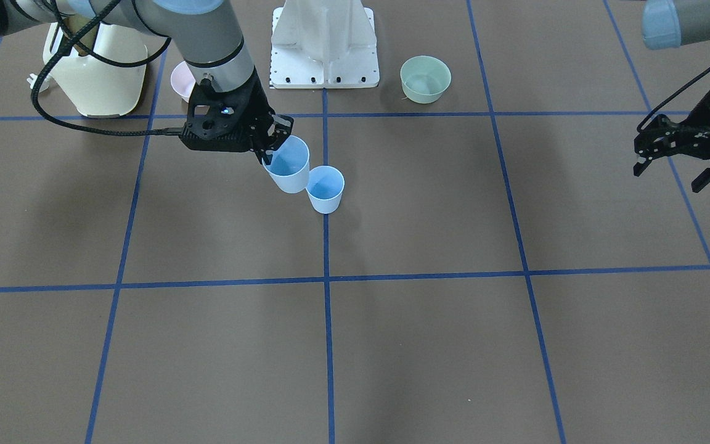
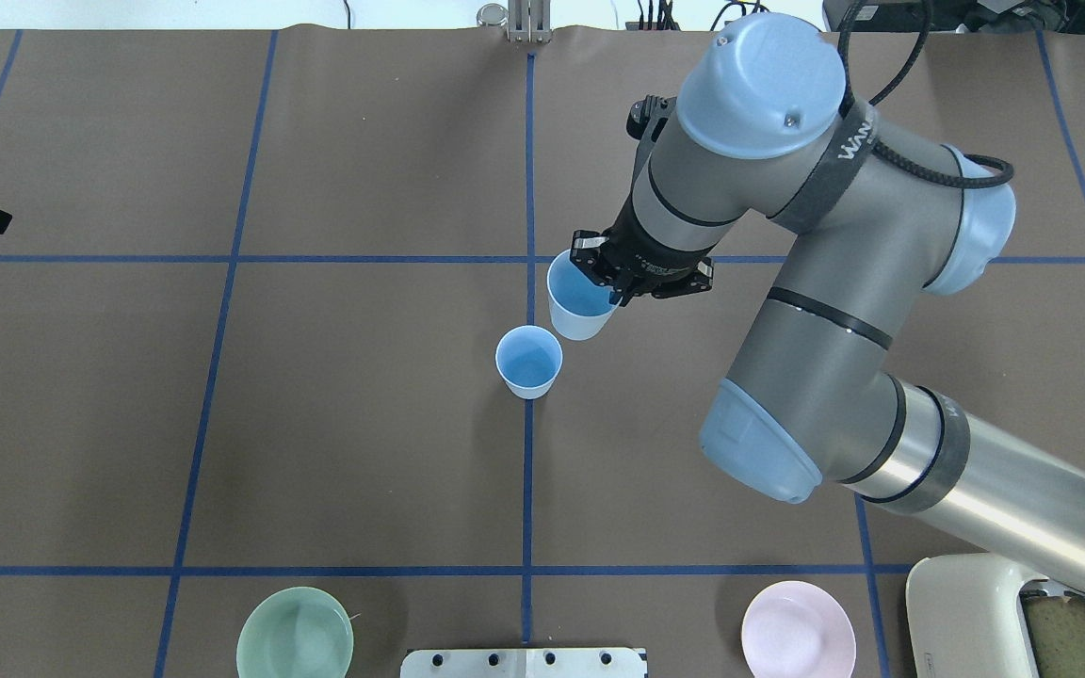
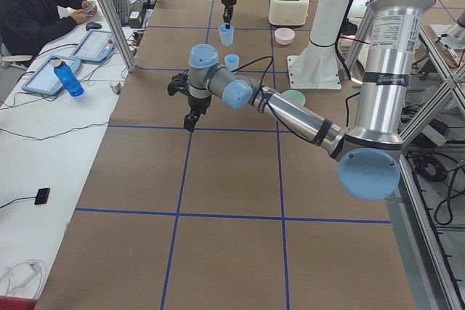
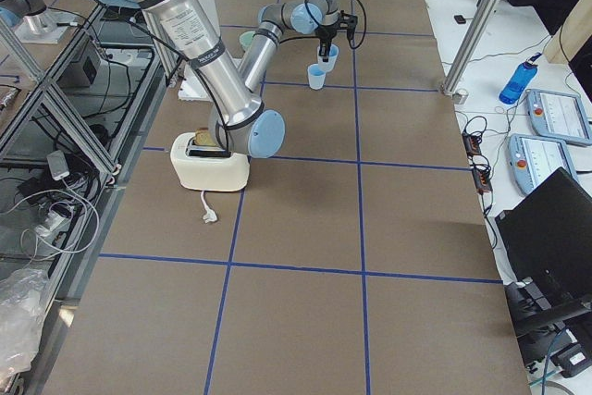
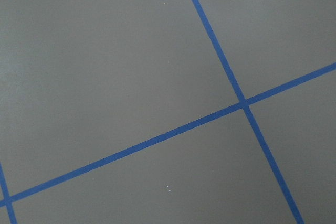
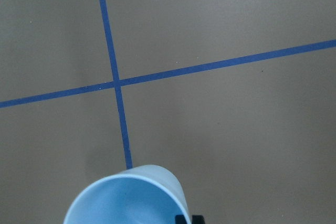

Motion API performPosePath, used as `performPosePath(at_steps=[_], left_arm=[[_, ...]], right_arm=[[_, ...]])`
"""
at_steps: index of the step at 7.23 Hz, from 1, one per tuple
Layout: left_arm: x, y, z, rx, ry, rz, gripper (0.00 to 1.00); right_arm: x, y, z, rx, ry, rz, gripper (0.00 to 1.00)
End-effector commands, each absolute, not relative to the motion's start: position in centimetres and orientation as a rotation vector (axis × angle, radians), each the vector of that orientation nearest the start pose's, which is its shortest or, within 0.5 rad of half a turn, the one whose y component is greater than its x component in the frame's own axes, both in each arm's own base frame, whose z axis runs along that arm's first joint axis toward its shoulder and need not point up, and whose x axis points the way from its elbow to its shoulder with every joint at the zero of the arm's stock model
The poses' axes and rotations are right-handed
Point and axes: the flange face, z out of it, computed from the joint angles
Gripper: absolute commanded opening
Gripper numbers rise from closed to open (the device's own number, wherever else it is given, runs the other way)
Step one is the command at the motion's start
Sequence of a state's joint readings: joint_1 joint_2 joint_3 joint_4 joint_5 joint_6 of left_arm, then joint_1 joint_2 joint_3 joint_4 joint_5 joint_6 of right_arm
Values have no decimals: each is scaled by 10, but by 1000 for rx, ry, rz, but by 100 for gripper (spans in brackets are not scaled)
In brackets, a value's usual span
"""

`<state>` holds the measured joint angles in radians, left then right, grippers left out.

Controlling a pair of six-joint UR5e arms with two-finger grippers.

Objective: Stack blue cups with both arms
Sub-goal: 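Move the right gripper's cup over the centre cup and lower it inside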

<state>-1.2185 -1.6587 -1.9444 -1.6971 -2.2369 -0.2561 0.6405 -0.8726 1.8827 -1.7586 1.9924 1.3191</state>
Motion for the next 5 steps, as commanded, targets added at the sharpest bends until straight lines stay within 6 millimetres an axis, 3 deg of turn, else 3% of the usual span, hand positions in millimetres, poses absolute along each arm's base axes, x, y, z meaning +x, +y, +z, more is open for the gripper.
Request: performPosePath(at_steps=[1,3,5], left_arm=[[94,-509,428,345,798,271,97],[92,-505,433,341,796,269,97],[92,-505,433,347,797,271,97]], right_arm=[[-464,-421,140,-7,-892,181,0],[-479,-418,129,-6,-894,175,0],[-490,-416,135,6,-873,174,0]])
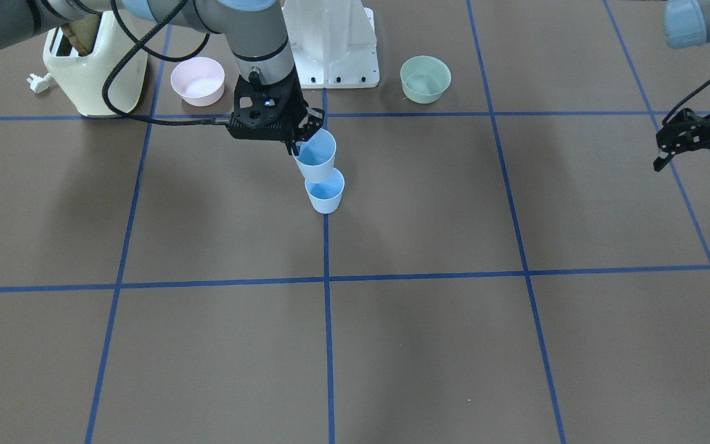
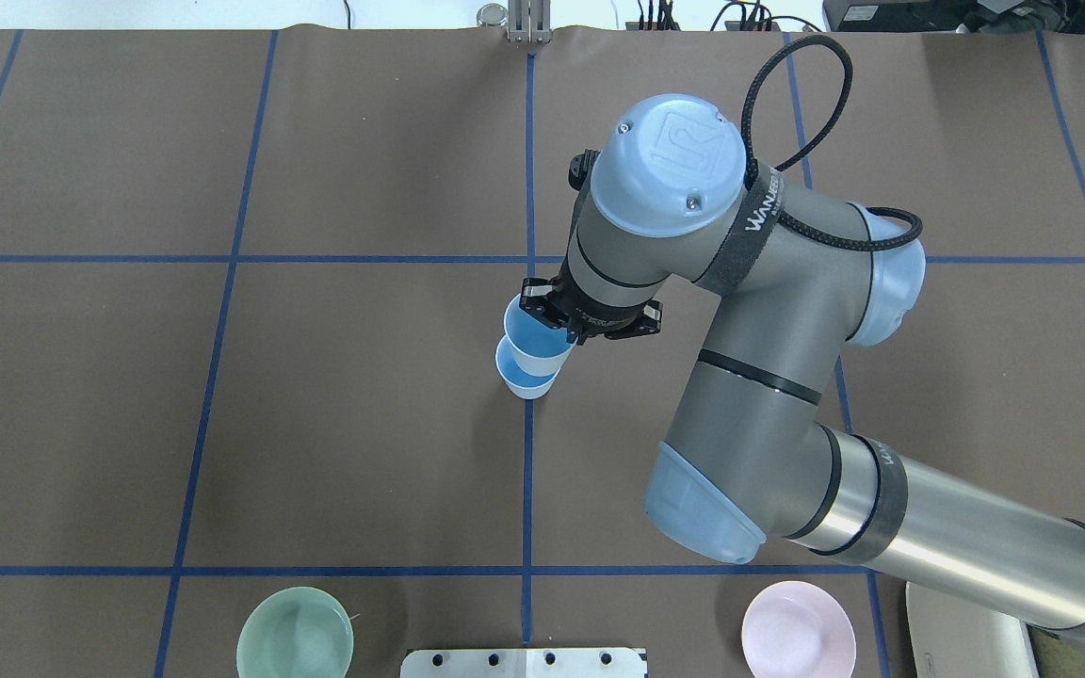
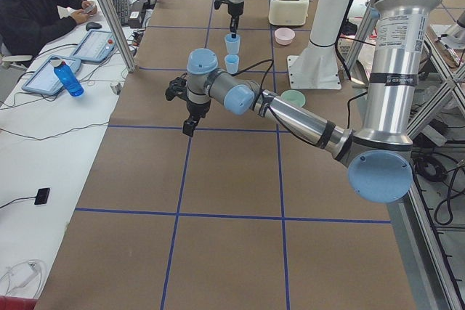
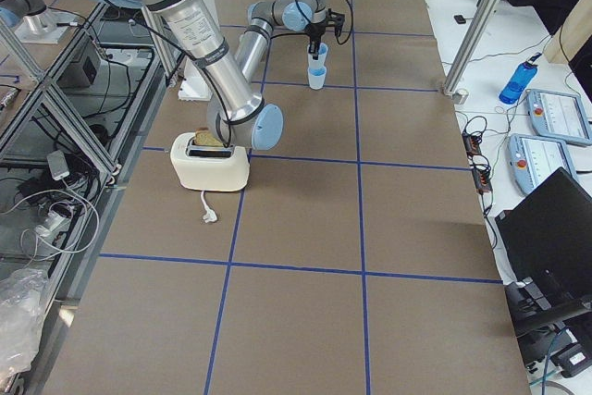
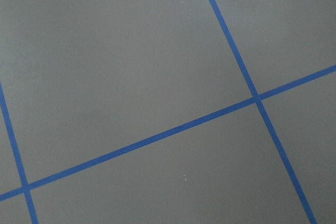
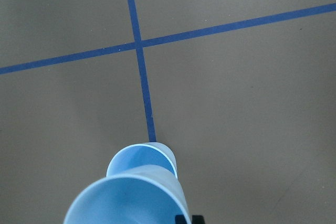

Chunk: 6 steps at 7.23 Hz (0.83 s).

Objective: Stack blue cups with both arms
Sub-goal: 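Move the right gripper's cup over the centre cup and lower it inside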

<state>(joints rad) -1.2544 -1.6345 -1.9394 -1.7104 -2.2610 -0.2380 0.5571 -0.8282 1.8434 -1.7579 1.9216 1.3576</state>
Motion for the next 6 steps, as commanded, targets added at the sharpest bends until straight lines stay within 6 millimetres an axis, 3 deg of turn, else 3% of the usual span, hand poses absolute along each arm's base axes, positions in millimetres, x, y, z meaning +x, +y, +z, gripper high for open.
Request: performPosePath(at_steps=[1,6], left_arm=[[91,-504,433,346,799,272,97],[92,-505,435,343,798,271,97]], right_arm=[[-494,-419,138,3,-866,176,0],[-501,-414,140,4,-863,168,0]])
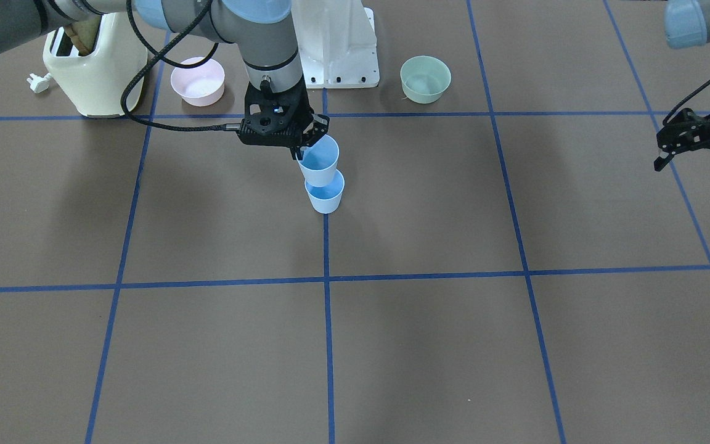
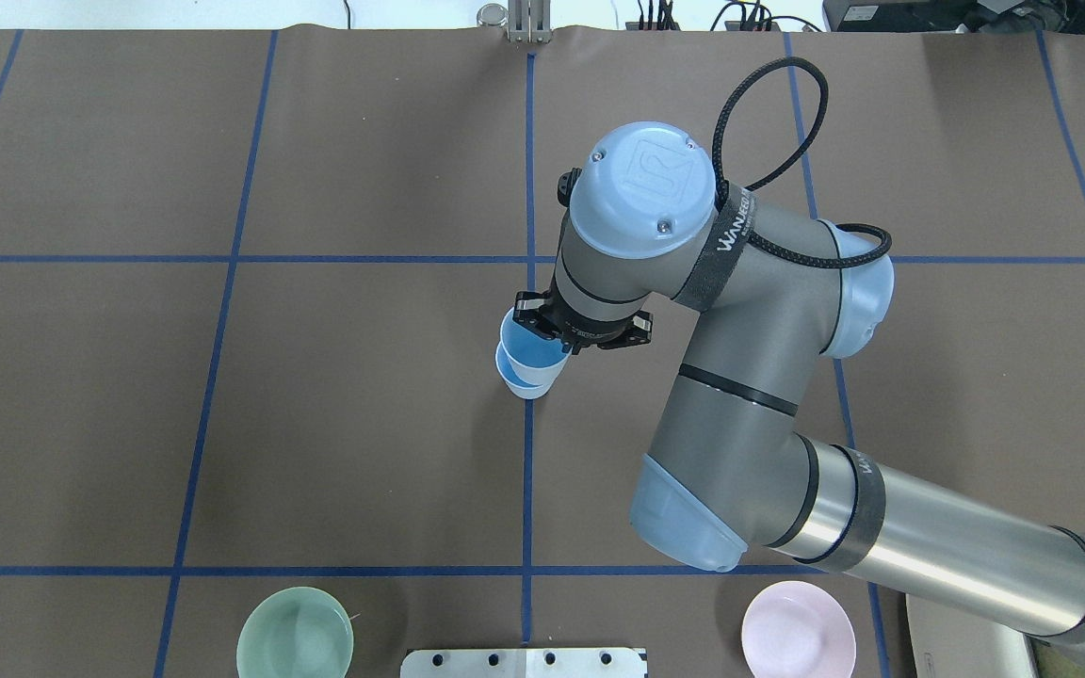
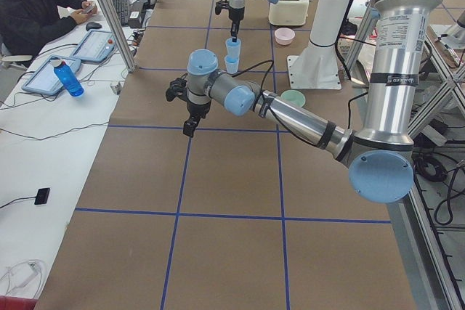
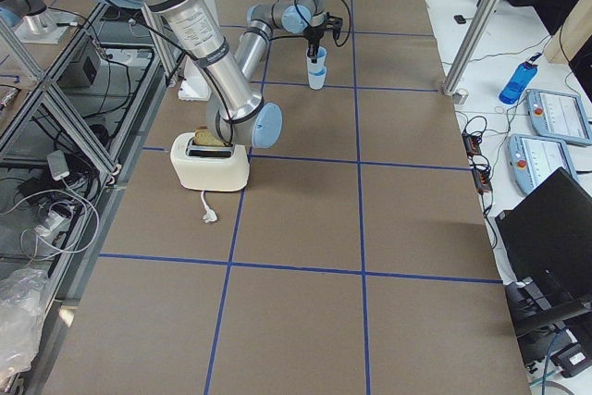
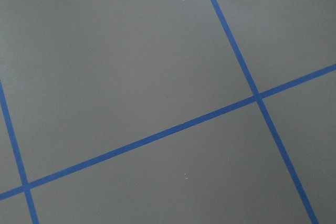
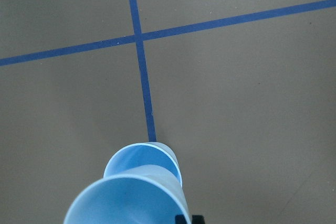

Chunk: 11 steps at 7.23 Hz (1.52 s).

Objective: Stack blue cups with both arms
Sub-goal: 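Move the right gripper's cup over the centre cup and lower it inside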

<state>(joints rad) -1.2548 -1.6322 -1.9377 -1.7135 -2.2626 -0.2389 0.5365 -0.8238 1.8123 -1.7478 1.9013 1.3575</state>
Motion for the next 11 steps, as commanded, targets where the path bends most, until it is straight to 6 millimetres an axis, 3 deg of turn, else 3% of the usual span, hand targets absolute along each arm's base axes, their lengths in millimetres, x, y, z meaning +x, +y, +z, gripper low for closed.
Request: performPosePath(at_steps=[1,4,7,11], left_arm=[[92,-505,435,343,798,269,97],[91,-503,436,340,798,268,97],[91,-501,433,341,810,274,97],[90,-495,438,331,808,270,97]], right_arm=[[-502,-415,139,5,-861,164,0],[-507,-421,131,11,-862,160,0],[-502,-432,135,23,-854,161,0],[-515,-445,141,35,-874,162,0]])
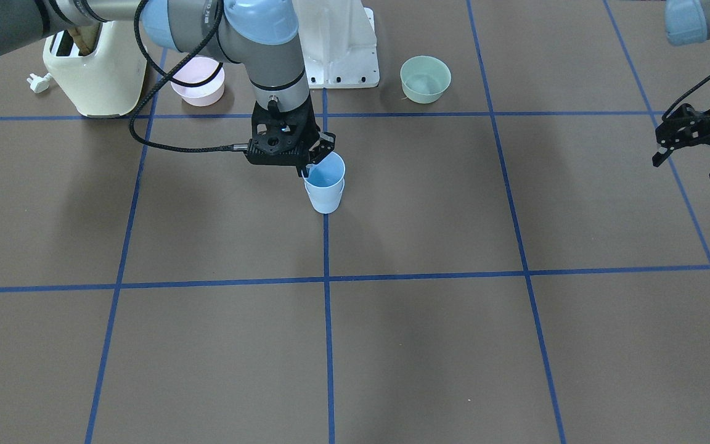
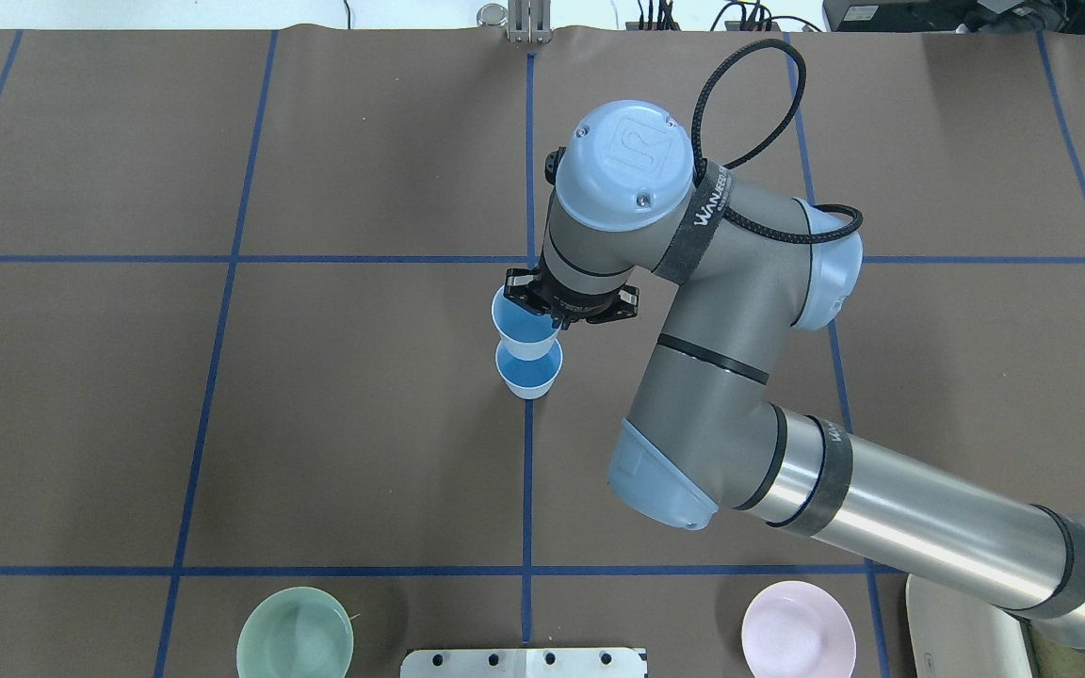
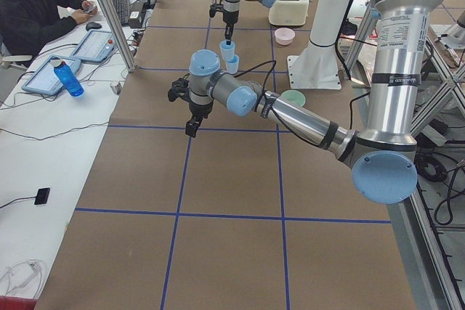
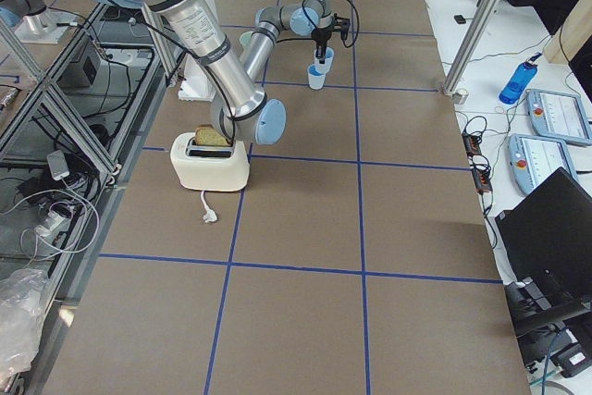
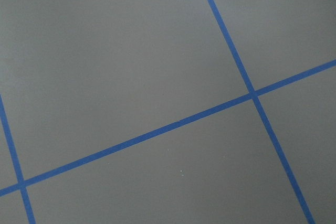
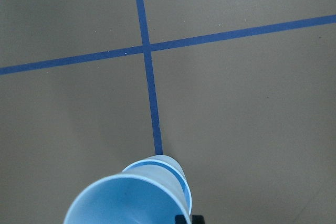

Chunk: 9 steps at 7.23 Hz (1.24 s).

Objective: Stack blue cups with both arms
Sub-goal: 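Hold the nested cup in the right gripper, then open the gripper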

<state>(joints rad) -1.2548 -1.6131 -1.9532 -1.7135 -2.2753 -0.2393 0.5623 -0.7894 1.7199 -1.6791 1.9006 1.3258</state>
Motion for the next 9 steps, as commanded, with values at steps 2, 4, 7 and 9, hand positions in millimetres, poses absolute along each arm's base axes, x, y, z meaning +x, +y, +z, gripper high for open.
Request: performPosePath(at_steps=[2,4,7,9], left_arm=[[90,-496,438,331,808,270,97],[90,-496,439,330,808,269,97],[90,-496,440,328,807,269,97],[90,-497,440,327,807,268,97]], right_arm=[[-513,-443,136,33,-884,166,0],[-508,-440,132,34,-894,168,0],[-510,-438,144,29,-877,172,0],[-512,-436,151,35,-866,174,0]])
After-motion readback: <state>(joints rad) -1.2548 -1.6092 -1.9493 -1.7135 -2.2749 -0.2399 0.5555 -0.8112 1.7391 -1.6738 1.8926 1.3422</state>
